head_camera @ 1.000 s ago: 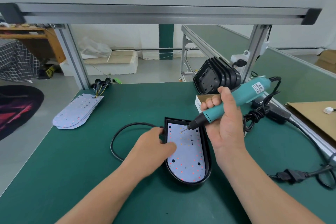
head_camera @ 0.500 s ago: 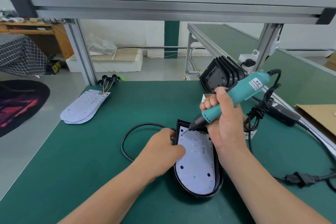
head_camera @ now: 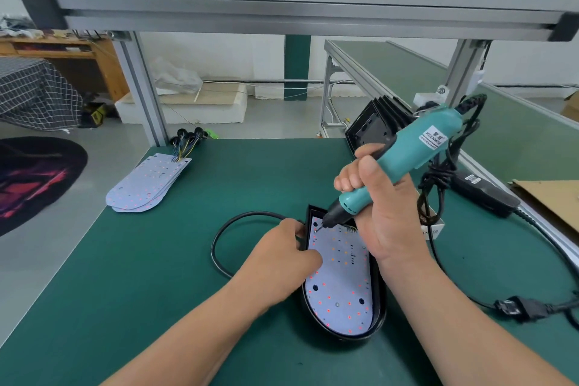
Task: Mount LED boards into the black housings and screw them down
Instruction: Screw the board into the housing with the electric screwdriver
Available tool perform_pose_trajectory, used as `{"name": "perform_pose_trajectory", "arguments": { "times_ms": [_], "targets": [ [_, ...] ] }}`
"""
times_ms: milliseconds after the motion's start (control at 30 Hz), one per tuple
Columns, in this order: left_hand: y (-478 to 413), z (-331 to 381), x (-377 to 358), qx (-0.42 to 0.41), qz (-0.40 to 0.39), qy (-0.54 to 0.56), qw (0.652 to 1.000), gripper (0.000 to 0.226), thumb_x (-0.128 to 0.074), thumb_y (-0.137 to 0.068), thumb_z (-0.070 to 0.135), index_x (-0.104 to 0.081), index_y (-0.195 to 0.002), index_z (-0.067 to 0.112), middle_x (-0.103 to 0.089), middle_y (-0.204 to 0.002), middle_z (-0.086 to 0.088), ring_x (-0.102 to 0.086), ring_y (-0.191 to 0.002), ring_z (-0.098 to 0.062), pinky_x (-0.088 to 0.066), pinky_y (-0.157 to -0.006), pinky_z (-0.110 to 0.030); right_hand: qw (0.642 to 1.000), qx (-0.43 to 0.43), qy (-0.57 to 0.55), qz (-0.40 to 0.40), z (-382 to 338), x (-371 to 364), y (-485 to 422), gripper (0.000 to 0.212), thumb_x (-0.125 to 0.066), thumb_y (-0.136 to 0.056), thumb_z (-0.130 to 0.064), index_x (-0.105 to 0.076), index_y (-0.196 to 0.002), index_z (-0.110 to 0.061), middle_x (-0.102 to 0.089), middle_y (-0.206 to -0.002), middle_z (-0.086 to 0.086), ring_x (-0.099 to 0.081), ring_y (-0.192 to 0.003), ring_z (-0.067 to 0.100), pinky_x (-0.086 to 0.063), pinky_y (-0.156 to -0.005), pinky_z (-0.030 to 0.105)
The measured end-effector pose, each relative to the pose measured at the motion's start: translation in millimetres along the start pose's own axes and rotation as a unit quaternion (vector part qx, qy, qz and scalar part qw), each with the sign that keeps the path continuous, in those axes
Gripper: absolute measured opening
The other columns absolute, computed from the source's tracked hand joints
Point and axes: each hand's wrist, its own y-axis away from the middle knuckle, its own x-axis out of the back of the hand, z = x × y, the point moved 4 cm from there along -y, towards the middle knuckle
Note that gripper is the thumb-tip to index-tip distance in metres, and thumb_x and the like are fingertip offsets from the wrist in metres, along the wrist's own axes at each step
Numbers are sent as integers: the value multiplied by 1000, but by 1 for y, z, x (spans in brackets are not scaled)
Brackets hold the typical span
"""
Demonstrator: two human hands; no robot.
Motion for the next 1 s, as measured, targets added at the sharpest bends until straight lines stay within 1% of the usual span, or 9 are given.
{"name": "perform_pose_trajectory", "arguments": {
  "times_ms": [67, 167, 300, 433, 533, 633, 767, 900, 1000],
  "targets": [
    [0, -1, 0, 1, -1, 0, 1000, 38, -62, -69, 35, -61, -106, 28, -77, -92, -5, -73, -94, -34, -60, -79, -45, 999, -4, 11, -40, 1, -7, 1, 35, -86, -86, -36, -60, -99, -17, -49, -76, -2, -45, -68, 21, -45, -73, 34],
    [-1, -2, 0, -1, 2, -3, 1000, 37, -63, -69, 34, -62, -105, 24, -78, -95, -7, -74, -95, -36, -60, -89, -57, 997, -16, 11, -77, 2, -11, 2, 40, -86, -85, -39, -55, -93, -15, -49, -72, -2, -44, -67, 22, -43, -73, 36],
    [-3, -3, 0, 0, 1, 5, 1000, 39, -63, -67, 33, -65, -104, 20, -79, -96, -11, -73, -96, -40, -58, -92, -61, 995, -46, 9, -89, 3, -7, 2, 46, -88, -82, -42, -54, -92, -14, -47, -71, 0, -45, -67, 23, -44, -78, 39],
    [-3, -2, 1, -3, 4, 13, 1000, 34, -63, -69, 30, -64, -100, 16, -75, -89, -11, -66, -77, -31, -57, -76, -49, 993, -60, 21, -100, 3, -5, 4, 39, -90, -80, -40, -64, -99, -18, -53, -73, 0, -50, -69, 23, -42, -83, 45],
    [-3, -1, 1, 0, -1, 18, 1000, 35, -64, -70, 29, -64, -102, 15, -76, -98, -16, -67, -78, -26, -58, -79, -54, 992, -64, 25, -106, 3, -5, 4, 36, -90, -81, -38, -65, -99, -20, -55, -73, 0, -51, -70, 23, -41, -83, 46],
    [-2, -2, 1, 1, -3, 24, 1000, 35, -63, -70, 28, -64, -102, 13, -75, -100, -19, -64, -76, -23, -53, -75, -43, 992, -63, 27, -105, 5, -6, 3, 35, -89, -83, -38, -61, -95, -19, -53, -73, 0, -49, -69, 24, -42, -79, 44],
    [-2, -4, 1, -7, -9, 27, 1000, 35, -62, -71, 28, -64, -100, 9, -67, -79, -6, -55, -71, -19, -45, -72, -38, 990, -64, 38, -122, 8, -8, 3, 33, -88, -84, -37, -60, -94, -22, -56, -72, -3, -50, -68, 22, -38, -76, 45],
    [-2, 0, 2, -6, -21, 23, 999, 35, -62, -71, 27, -65, -101, 9, -70, -83, -6, -59, -74, -23, -48, -73, -40, 990, -54, 46, -122, 8, -6, 1, 43, -87, -83, -44, -66, -111, -18, -57, -76, 0, -52, -72, 22, -37, -82, 50],
    [-1, 0, 5, 1, -7, 13, 1000, 32, -63, -71, 28, -67, -102, 20, -78, -95, -6, -73, -86, -27, -59, -84, -44, 994, -20, 19, -110, 0, -7, 0, 51, -83, -86, -48, -65, -121, -16, -54, -79, 3, -50, -76, 23, -44, -84, 44]
  ]
}}
